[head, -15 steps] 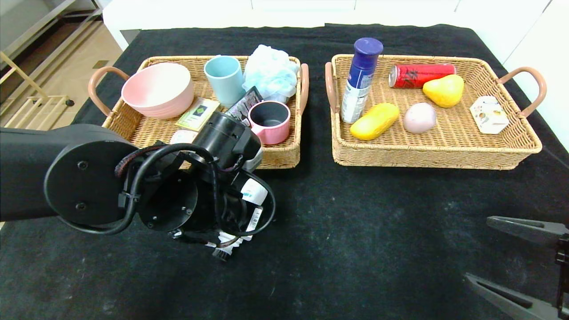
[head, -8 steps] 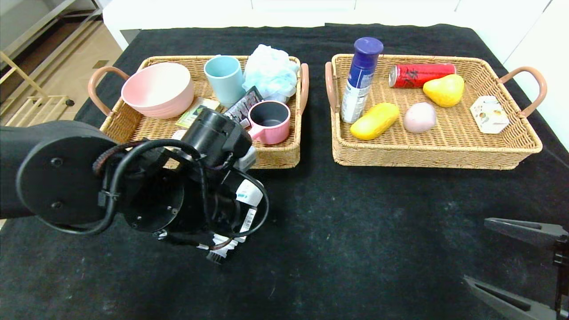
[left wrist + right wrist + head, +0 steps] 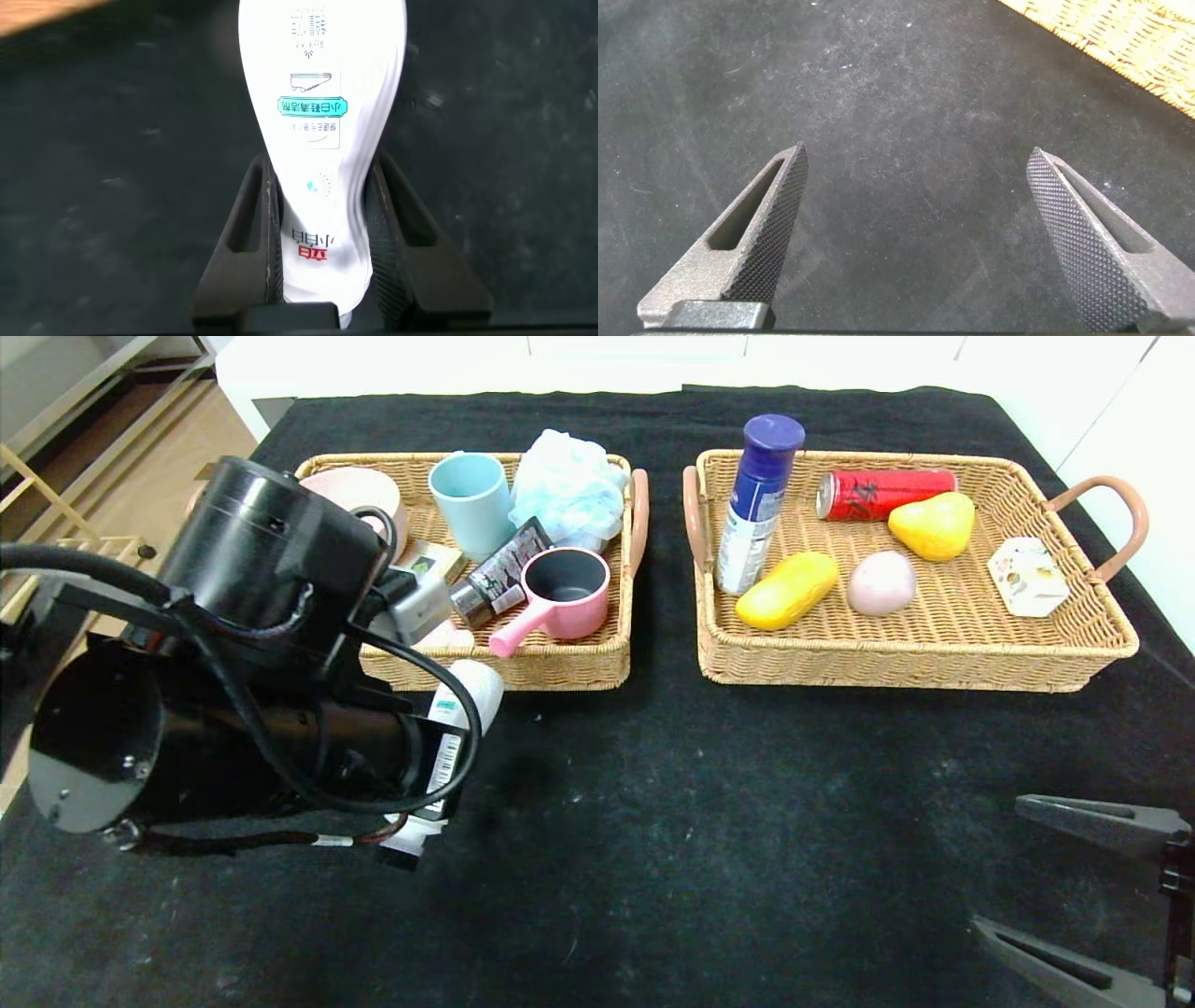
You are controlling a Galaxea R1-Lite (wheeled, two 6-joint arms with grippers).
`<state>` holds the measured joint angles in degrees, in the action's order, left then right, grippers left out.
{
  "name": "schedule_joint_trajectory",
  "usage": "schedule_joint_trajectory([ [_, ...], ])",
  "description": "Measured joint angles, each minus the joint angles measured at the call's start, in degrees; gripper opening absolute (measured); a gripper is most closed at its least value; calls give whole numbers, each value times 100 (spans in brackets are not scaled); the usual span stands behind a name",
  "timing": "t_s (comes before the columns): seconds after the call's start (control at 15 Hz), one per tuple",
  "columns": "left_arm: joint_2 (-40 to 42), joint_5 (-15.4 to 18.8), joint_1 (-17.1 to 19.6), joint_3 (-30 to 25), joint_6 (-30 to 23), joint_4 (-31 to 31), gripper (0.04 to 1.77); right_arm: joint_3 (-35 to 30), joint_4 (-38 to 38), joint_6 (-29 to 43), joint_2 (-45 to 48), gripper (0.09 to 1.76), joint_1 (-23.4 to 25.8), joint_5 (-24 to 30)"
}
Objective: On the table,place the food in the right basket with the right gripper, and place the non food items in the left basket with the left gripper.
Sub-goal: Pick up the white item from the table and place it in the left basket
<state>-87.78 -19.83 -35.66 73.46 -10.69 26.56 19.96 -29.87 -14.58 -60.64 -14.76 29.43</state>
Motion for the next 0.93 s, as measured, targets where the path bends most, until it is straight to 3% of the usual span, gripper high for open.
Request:
schedule_joint_trajectory([
  [0.47,88,21,984,669,111,-24,59,-11,0,2,-11,171,-6,0],
  [0.93,-806,40,1513,2191,238,-160,59,-20,0,0,-35,171,-6,0],
])
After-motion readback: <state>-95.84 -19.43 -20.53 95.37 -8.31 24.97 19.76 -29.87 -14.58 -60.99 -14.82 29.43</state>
